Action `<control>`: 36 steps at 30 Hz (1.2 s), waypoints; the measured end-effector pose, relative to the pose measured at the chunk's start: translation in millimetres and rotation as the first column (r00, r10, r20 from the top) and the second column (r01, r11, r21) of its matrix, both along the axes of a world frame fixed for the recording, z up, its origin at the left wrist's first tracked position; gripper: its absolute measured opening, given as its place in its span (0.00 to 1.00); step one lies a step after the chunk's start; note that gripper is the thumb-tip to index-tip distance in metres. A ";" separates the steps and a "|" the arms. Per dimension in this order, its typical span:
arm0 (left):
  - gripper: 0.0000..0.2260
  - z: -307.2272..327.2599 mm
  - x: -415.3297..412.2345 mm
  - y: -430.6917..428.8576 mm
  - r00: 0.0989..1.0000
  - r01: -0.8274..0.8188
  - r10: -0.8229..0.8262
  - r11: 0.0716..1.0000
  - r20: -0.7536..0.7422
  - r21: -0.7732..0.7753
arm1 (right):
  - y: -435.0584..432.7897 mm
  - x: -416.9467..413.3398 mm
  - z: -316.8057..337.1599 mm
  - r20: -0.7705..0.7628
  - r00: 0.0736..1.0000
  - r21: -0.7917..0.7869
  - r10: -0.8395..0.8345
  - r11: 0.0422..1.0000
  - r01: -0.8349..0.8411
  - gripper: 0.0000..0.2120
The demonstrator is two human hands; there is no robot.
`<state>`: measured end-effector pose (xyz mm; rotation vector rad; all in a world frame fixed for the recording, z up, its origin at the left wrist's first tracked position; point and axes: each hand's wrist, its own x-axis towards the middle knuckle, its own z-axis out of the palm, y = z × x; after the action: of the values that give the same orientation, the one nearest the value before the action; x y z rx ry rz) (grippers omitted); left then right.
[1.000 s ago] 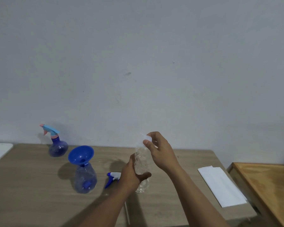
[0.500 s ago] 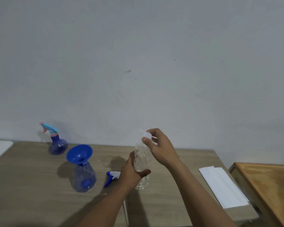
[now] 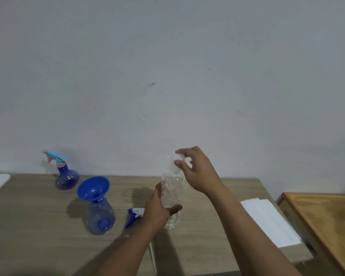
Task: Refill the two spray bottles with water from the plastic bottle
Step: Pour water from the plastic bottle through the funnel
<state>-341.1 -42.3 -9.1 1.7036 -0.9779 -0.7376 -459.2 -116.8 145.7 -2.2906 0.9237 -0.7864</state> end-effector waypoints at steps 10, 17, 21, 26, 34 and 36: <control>0.41 -5.4 3.1 -1.1 0.999 -0.010 0.013 0.999 0.052 -0.044 | 4.6 -49.1 -79.4 -0.052 0.971 0.081 -0.233 0.968 0.237 0.19; 0.41 -11.9 2.1 1.0 0.999 -0.008 0.011 0.997 0.036 -0.078 | 28.7 -72.9 -183.7 -0.343 0.921 0.180 -0.186 0.949 0.259 0.18; 0.42 -12.9 1.1 0.5 0.999 -0.016 0.019 0.996 0.036 -0.083 | 42.0 -73.7 -212.5 -0.445 0.892 0.222 -0.080 0.955 0.197 0.17; 0.42 -13.9 0.2 3.0 0.999 -0.030 0.032 0.997 0.025 -0.070 | 59.9 -76.9 -226.4 -0.526 0.849 0.126 -0.057 0.981 0.144 0.14; 0.43 -11.1 -9.5 14.4 0.999 -0.035 0.036 0.999 0.027 -0.041 | 38.5 -81.7 -205.2 -0.368 0.927 0.262 -0.074 0.948 0.180 0.26; 0.42 -9.4 -10.6 14.7 0.999 -0.037 0.038 0.999 0.015 -0.039 | 31.2 -77.1 -190.3 -0.288 0.951 0.226 -0.111 0.957 0.180 0.24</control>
<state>-351.6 -27.6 -18.6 1.6918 -0.9624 -0.6781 -536.3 -85.6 -44.6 -2.1559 1.2537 -0.3873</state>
